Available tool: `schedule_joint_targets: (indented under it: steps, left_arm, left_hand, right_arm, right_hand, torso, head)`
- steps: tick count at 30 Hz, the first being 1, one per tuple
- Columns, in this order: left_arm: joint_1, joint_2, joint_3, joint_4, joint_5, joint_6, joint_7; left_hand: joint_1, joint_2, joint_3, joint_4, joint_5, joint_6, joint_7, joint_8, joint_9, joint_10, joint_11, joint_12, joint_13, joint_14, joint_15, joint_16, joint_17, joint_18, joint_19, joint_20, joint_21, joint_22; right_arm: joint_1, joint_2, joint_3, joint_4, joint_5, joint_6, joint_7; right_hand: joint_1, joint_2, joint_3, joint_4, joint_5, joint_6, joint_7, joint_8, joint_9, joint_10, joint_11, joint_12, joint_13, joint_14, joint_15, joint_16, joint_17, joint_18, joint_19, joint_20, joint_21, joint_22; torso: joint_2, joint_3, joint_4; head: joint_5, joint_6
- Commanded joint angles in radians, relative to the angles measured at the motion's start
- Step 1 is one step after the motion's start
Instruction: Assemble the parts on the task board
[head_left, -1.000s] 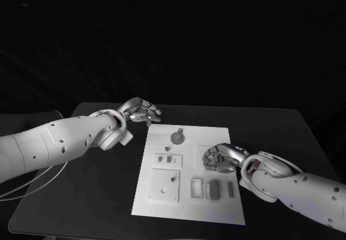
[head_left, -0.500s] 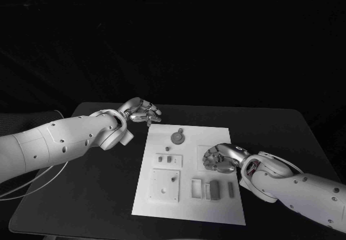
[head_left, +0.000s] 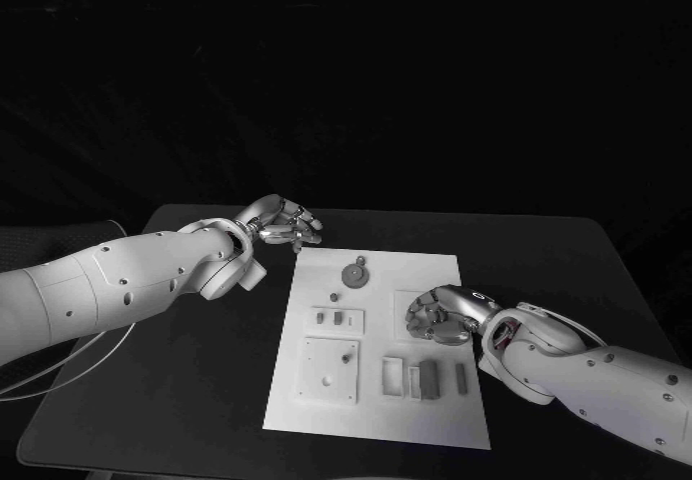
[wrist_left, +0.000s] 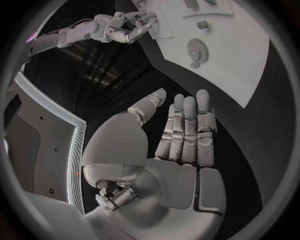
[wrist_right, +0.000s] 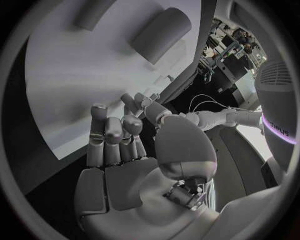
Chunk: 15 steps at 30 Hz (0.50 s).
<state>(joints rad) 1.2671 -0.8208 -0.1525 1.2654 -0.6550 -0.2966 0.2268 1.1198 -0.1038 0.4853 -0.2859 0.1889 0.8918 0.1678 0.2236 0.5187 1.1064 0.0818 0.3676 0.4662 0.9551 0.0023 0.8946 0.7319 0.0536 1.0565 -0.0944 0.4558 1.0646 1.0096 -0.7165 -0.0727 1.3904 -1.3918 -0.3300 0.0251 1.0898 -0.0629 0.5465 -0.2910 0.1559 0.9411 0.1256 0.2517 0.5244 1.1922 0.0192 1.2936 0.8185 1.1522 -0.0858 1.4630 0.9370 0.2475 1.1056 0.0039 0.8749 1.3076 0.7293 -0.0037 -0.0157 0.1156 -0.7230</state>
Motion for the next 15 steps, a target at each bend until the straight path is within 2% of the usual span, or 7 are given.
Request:
schedule_joint_targets:
  steps: [1, 10, 15]
  left_arm:
    - [0.001, 0.001, 0.001, 0.002, 0.000, 0.010, 0.005]
    - [0.001, -0.001, 0.001, 0.003, 0.000, 0.008, 0.005]
    - [0.001, -0.002, 0.001, 0.004, 0.000, 0.009, 0.005]
  left_hand:
    - [0.008, 0.001, -0.004, 0.003, -0.004, -0.001, 0.006, 0.005, -0.001, 0.004, -0.004, -0.006, 0.000, 0.005, 0.001, -0.001, 0.001, 0.021, 0.004, -0.001, -0.005, 0.001]
    - [0.008, 0.001, -0.004, 0.003, -0.003, -0.002, 0.006, 0.005, -0.001, 0.004, -0.004, -0.006, 0.000, 0.005, 0.001, -0.001, 0.002, 0.021, 0.004, -0.001, -0.005, 0.002]
    - [0.008, 0.001, -0.004, 0.002, -0.003, -0.002, 0.006, 0.005, -0.001, 0.004, -0.004, -0.006, 0.000, 0.005, 0.001, -0.001, 0.002, 0.021, 0.004, -0.001, -0.005, 0.002]
  right_arm:
    - [-0.001, 0.001, 0.000, 0.002, -0.010, -0.013, 0.010]
    - [-0.001, 0.001, 0.000, 0.000, -0.013, -0.028, 0.010]
    - [-0.001, 0.001, -0.001, 0.000, -0.013, -0.032, 0.007]
  right_hand:
    - [0.000, 0.005, -0.001, 0.000, -0.004, -0.001, 0.000, -0.003, -0.002, 0.001, -0.007, 0.000, -0.001, 0.001, -0.006, 0.006, -0.002, 0.014, 0.002, -0.007, 0.005, 0.017]
    - [0.004, 0.006, 0.001, -0.001, -0.001, -0.001, 0.000, -0.003, -0.002, 0.002, -0.007, -0.001, -0.002, 0.002, -0.006, 0.006, -0.002, 0.014, 0.002, -0.008, 0.005, 0.017]
    - [0.016, -0.010, 0.003, -0.002, -0.002, -0.021, 0.007, -0.015, -0.009, 0.002, 0.000, -0.005, -0.004, -0.001, -0.001, 0.004, -0.002, 0.014, -0.001, -0.009, 0.003, 0.017]
  torso:
    - [0.000, 0.0003, 0.0000]
    - [0.000, -0.0003, 0.0002]
    - [0.000, -0.0003, 0.0002]
  head:
    - [0.000, -0.001]
    - [-0.001, -0.001]
    - [-0.001, -0.001]
